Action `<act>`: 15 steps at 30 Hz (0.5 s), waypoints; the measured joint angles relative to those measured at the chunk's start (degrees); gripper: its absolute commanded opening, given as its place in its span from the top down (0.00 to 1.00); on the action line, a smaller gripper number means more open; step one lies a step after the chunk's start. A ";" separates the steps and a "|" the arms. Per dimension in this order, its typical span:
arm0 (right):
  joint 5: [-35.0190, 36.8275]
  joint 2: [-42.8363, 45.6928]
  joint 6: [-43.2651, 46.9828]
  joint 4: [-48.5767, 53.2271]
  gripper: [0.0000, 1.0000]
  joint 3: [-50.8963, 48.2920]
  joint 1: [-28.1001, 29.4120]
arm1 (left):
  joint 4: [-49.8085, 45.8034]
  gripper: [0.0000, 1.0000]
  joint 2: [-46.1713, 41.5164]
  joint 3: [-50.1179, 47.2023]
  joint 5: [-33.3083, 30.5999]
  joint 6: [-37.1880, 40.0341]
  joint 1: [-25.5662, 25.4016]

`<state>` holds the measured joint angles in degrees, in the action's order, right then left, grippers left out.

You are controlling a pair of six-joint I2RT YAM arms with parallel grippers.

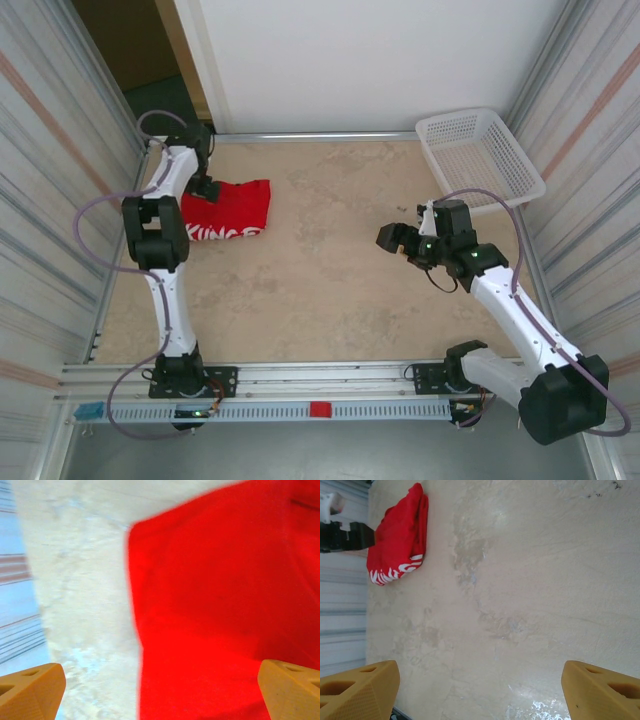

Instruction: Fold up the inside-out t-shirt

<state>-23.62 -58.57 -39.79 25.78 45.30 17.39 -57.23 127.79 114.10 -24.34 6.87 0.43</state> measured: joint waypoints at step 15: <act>16.24 0.37 3.98 1.51 0.01 6.67 -3.28 | 16.61 0.01 -40.33 -26.93 11.41 -10.69 -7.74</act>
<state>-7.38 -58.19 -35.81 27.29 51.96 14.11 -40.62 87.46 87.18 -12.93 -3.81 -7.31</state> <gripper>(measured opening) 0.990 0.986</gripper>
